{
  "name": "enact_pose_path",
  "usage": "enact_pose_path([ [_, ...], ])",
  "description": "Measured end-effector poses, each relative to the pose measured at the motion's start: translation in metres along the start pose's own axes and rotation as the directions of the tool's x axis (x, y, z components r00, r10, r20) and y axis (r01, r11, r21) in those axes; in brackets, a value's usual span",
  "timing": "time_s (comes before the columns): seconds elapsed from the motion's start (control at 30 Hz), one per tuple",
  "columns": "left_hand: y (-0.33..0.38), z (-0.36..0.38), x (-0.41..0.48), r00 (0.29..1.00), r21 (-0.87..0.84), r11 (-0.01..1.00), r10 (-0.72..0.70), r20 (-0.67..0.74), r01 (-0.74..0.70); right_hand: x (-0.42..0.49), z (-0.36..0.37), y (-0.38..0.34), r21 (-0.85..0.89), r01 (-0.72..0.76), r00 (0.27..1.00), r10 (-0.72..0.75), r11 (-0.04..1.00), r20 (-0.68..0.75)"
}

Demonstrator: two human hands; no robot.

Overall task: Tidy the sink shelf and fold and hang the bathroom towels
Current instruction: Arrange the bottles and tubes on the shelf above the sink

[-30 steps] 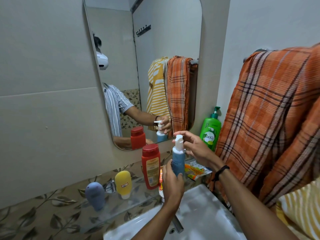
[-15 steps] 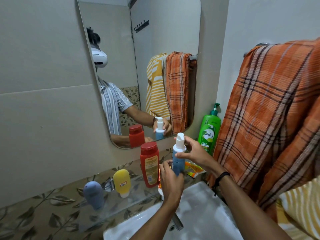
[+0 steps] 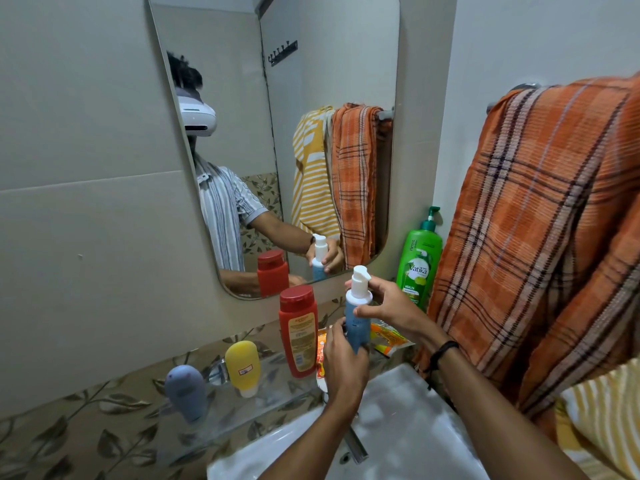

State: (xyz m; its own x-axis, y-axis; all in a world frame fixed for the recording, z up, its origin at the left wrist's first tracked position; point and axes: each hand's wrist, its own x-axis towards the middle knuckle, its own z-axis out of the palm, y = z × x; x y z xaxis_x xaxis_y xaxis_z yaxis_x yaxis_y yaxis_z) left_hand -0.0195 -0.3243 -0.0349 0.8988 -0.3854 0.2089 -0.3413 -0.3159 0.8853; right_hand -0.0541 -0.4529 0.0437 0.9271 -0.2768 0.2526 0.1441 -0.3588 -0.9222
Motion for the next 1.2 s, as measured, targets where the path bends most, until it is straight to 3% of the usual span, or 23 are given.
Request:
enact_pose_path([
  [0.2,0.000,0.001,0.000,1.000,0.031,0.999,0.010,-0.019,-0.009,-0.005,-0.008,0.002,0.046,-0.021,0.999,0.020,0.999,0.042],
  [0.27,-0.001,0.000,-0.002,1.000,0.040,0.999,0.017,-0.015,-0.016,-0.012,-0.014,0.003,0.017,-0.012,1.000,0.012,1.000,-0.002],
  [0.33,-0.002,0.000,-0.003,1.000,0.056,0.998,0.016,-0.012,-0.015,-0.017,-0.018,0.005,-0.083,0.015,0.981,-0.030,0.996,-0.190],
  [0.43,0.003,-0.001,-0.002,1.000,0.052,0.998,0.021,-0.002,-0.021,-0.019,-0.018,0.006,-0.157,-0.042,0.814,-0.057,0.987,-0.578],
  [0.5,0.006,-0.002,0.000,0.999,0.047,0.998,0.034,0.003,-0.034,-0.013,-0.020,0.012,-0.287,-0.167,0.736,-0.074,0.943,-0.673],
  [0.63,0.004,-0.003,-0.002,0.999,0.054,0.998,0.043,0.012,-0.043,-0.002,-0.017,0.031,-0.481,-0.367,0.733,-0.070,0.796,-0.676],
  [0.77,0.005,-0.002,-0.002,0.999,0.058,0.997,0.042,0.016,-0.043,0.006,-0.018,0.035,-0.523,-0.468,0.674,-0.096,0.712,-0.733],
  [0.97,0.005,-0.001,-0.003,0.999,0.065,0.997,0.034,0.016,-0.035,0.016,-0.018,0.030,-0.408,-0.539,0.611,0.009,0.737,-0.792],
  [1.2,0.001,-0.001,0.001,1.000,0.079,0.996,0.028,0.011,-0.029,0.023,-0.027,0.031,-0.337,-0.556,0.615,0.103,0.760,-0.782],
])
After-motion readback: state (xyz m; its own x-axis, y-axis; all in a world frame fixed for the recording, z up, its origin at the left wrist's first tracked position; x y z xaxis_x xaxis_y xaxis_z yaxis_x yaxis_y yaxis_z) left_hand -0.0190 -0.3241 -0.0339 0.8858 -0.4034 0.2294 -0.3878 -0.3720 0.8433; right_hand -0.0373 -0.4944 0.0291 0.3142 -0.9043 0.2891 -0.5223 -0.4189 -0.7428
